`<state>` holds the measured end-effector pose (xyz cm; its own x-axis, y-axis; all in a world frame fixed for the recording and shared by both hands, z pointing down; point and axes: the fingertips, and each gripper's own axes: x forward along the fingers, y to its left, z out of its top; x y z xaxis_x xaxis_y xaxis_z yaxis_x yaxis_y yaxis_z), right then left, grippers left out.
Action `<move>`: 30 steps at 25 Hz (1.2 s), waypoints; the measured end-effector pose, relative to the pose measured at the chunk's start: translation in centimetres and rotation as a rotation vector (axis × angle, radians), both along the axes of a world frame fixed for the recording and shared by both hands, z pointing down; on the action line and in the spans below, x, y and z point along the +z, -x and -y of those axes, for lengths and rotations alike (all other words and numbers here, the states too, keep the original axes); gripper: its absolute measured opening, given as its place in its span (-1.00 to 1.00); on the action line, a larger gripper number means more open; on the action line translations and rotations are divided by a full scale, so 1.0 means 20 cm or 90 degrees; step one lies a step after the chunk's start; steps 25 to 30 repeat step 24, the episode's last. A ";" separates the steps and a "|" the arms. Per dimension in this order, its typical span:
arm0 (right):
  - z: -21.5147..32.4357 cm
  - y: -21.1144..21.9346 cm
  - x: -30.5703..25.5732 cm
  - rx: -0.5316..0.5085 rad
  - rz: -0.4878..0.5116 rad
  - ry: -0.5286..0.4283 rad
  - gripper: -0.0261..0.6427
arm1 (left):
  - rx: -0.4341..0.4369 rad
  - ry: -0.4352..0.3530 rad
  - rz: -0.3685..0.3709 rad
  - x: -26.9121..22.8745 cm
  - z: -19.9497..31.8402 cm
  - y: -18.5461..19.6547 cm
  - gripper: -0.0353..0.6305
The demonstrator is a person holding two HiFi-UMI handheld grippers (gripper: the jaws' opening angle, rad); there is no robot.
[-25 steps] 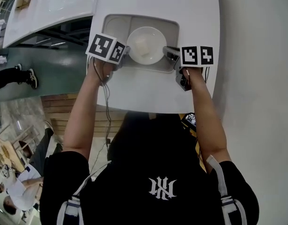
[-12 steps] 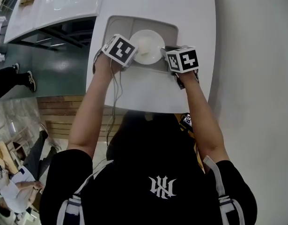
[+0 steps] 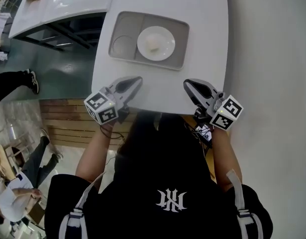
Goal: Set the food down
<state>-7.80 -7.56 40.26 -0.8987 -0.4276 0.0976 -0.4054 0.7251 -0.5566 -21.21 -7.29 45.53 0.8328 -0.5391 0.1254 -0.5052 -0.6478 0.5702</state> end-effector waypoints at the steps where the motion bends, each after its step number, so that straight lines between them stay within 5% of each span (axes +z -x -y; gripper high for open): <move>1: -0.08 0.02 -0.01 -0.019 0.018 -0.005 -0.91 | 0.011 -0.001 -0.010 0.01 -0.09 -0.06 -0.88; 5: -0.32 0.07 -0.09 -0.098 0.065 -0.024 -0.91 | 0.048 -0.030 -0.009 -0.08 -0.32 -0.35 -0.88; 10: -0.48 -0.04 -0.31 -0.139 0.130 -0.077 -0.91 | 0.091 -0.118 0.091 -0.29 -0.48 -0.60 -0.88; 16: -0.67 -0.23 -0.39 -0.159 0.308 0.019 -0.91 | 0.059 -0.104 0.077 -0.35 -0.72 -0.67 -0.88; 24: -0.94 -0.21 -0.36 -0.215 0.280 -0.011 -0.91 | 0.054 -0.034 0.027 -0.29 -1.03 -0.71 -0.88; 30: -0.94 -0.21 -0.36 -0.215 0.280 -0.011 -0.91 | 0.054 -0.034 0.027 -0.29 -1.03 -0.71 -0.88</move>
